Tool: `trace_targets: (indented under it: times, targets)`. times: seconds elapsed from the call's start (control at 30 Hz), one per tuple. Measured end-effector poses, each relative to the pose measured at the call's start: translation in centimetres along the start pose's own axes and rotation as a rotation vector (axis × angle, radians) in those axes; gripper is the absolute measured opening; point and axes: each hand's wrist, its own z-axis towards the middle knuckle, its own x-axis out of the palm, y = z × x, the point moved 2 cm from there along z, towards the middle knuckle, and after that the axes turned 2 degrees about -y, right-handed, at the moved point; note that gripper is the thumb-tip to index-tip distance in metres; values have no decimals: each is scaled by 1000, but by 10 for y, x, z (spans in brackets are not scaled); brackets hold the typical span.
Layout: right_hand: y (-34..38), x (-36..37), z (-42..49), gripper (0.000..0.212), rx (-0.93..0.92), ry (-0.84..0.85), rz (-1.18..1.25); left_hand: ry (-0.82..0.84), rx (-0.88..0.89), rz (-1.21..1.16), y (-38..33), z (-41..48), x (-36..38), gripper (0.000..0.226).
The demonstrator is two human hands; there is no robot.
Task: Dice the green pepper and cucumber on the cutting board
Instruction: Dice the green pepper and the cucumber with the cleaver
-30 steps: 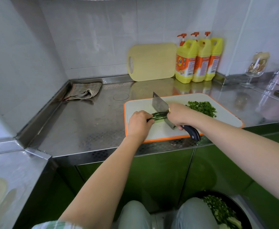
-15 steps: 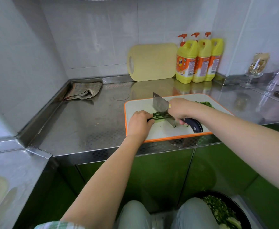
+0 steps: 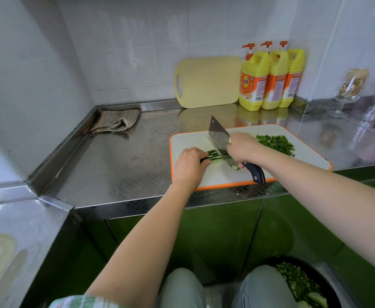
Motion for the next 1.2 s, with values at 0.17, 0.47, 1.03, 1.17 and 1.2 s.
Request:
trace_targets:
  times: [0.17,0.47,1.03,1.17,1.2]
  targets:
    - [8,-15,-13,13,15,83,-16,-5,11,-1,0,0,0,26]
    - [8,-1,-9,12,32,88,-33,-7,8,2,0,0,1,27]
    - [11,-9,-19,16,31,140,33,-8,0,-14,0,0,1,26]
    - [12,-5,-14,25,6,141,-20,4,-3,-5,0,0,1,28]
    - [10,-2,-12,22,11,133,-2,4,-1,-4,0,0,1,29]
